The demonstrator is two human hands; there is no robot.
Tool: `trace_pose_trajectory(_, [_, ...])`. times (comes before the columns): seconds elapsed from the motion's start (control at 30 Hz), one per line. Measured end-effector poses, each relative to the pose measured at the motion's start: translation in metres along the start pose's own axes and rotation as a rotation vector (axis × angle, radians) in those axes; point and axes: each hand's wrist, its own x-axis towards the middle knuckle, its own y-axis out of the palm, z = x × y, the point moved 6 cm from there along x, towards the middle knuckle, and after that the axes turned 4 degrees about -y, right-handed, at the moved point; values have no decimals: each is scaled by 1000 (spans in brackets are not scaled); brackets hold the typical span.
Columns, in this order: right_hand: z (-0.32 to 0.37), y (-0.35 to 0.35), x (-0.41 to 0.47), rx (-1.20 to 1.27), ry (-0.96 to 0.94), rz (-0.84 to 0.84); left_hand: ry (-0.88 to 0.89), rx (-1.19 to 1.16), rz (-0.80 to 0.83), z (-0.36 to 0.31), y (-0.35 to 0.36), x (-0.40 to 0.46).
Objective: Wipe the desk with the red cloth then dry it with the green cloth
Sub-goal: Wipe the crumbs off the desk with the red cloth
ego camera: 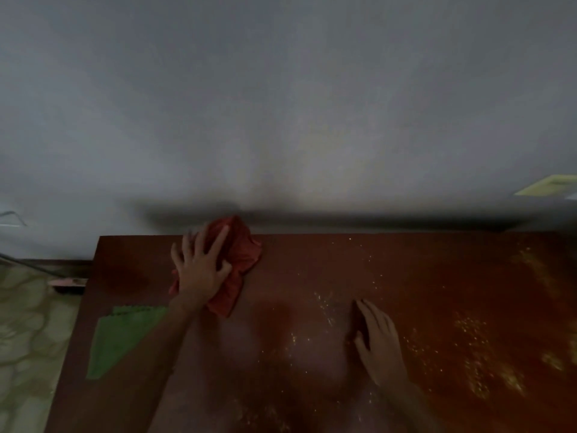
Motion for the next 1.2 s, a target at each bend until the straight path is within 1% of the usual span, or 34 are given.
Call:
trace_pose_trajectory(0.03, [-10, -5, 0, -16, 27, -20, 104, 41, 2, 1, 5, -1])
trace_pose_trajectory(0.07, [-21, -9, -1, -39, 54, -34, 169, 66, 1, 2, 9, -3])
trace_pose_trajectory(0.1, [-32, -13, -1, -67, 82, -46, 194, 69, -15, 4, 11, -4])
trace_pose_trajectory(0.23, [-73, -26, -2, -153, 168, -97, 159, 97, -16, -1, 20, -28])
trace_pose_trajectory(0.37, [-86, -30, 3, -225, 109, -134, 114, 133, 5, -17, 31, -74])
trace_pose_trajectory(0.47, [-90, -24, 4, -220, 106, -162, 15, 100, 10, -42, 43, -113])
trace_pose_trajectory(0.6, [-92, -19, 3, -229, 120, -200, -138, 50, 13, -92, 62, -165])
trace_pose_trajectory(0.73, [-94, -19, 3, -209, 106, -220, -193, 15, 51, -165, 88, -207])
trace_pose_trajectory(0.83, [-95, -19, 4, -192, 104, -245, -170, -30, 65, -228, 107, -229])
trace_pose_trajectory(0.93, [-97, -20, 4, -178, 94, -251, -57, -8, 114, -266, 119, -240])
trace_pose_trajectory(1.03, [-99, -21, 3, -162, 86, -267, -16, -14, 90, -253, 117, -229])
trace_pose_trajectory(1.1, [-99, -21, 3, -155, 85, -281, -76, -33, 64, -226, 109, -211])
trace_pose_trajectory(1.2, [-98, -21, 3, -158, 67, -310, -236, -36, -34, -164, 91, -170])
